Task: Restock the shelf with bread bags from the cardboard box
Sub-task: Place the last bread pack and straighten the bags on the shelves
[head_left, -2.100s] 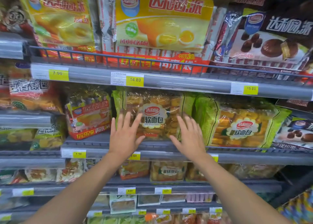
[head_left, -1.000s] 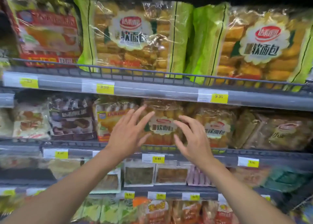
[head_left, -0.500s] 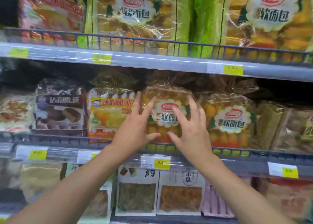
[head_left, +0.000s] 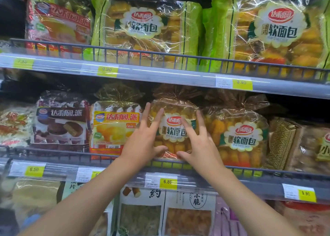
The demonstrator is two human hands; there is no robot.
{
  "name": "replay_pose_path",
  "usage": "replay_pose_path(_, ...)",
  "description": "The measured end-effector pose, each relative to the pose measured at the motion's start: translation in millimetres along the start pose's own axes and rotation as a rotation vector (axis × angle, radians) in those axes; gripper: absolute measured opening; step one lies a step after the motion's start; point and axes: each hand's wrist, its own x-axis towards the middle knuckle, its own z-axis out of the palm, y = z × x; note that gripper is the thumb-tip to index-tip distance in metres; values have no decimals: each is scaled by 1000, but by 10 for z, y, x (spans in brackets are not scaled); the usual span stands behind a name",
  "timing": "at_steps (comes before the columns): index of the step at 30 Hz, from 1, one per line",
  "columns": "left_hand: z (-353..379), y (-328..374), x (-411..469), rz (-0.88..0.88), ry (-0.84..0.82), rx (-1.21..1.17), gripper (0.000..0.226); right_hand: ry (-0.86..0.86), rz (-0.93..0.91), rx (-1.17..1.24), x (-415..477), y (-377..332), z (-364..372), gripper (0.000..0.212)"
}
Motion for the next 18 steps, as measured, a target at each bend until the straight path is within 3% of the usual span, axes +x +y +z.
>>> replay_pose_path(18, 47, 48, -6, -10, -27, 13, 123, -56, 40, -23, 105, -36, 78, 114)
